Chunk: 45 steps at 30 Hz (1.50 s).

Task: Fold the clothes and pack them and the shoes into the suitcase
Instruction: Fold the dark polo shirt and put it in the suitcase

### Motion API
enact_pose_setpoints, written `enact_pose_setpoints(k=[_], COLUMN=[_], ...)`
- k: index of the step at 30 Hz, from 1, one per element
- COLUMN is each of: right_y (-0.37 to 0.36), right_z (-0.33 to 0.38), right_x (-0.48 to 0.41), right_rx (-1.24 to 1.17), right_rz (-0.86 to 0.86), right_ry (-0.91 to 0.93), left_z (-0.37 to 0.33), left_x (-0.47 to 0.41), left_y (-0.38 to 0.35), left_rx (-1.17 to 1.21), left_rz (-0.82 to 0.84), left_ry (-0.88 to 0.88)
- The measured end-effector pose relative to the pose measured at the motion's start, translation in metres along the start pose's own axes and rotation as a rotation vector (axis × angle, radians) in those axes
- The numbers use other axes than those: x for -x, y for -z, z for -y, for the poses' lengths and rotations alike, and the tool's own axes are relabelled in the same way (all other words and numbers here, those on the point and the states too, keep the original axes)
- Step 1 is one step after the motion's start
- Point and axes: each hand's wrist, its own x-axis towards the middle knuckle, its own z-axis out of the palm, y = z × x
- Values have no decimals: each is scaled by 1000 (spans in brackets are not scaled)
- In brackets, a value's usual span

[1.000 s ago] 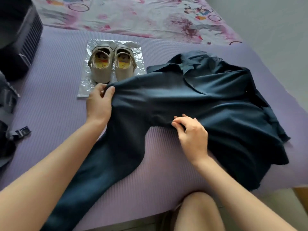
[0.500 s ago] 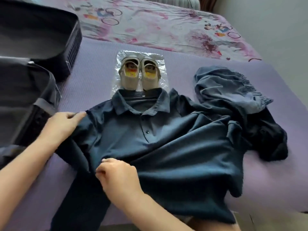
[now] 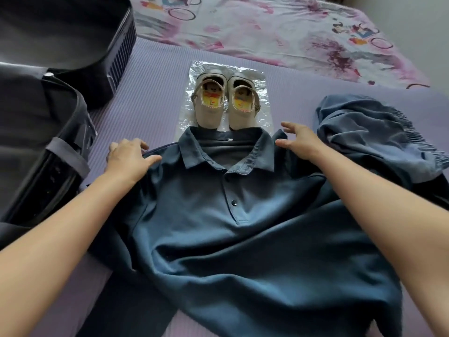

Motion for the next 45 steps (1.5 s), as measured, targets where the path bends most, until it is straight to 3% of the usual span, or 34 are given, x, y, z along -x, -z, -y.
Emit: enact_pose_setpoints(k=[6,9,12,14,17,20,23,27,30,34,37,39,45], right_y=[-8,-1,16,31,51,60,46,-1,-24,-46,-78,-107,-144], right_z=[-5,-7,4,18,38,64,69,55,36,17,7,-3,2], right_x=[-8,4,18,19,-8,-46,-81,-74,-27,112,226,272,298], right_rx=[95,58,-265,-361,-358,-269,-96,232,157,20,116,199,214], right_rz=[121,105,-19,-197,-491,-616,-592,-340,-337,-387,-251,-240,-420], right_ry=[-3,63,178,246,238,156,-10,-55,123,389,323,293,202], left_z=[-7,-19,-30,-36,-50,-68,-82,-90,-82,-59,-28,-3,42], left_x=[11,21,16,3,-30,-77,-110,-98,-49,75,170,212,241], left_y=[6,20,41,55,72,82,76,41,13,-16,-33,-42,-26], left_rx=[90,256,459,502,427,303,168,-3,63,299,307,150,-64], left_rz=[-31,-111,-248,-343,-454,-523,-480,-315,-274,-152,-31,-43,-113], left_ry=[-81,-88,-124,-174,-227,-185,-102,-91,-276,-520,-496,-475,-347])
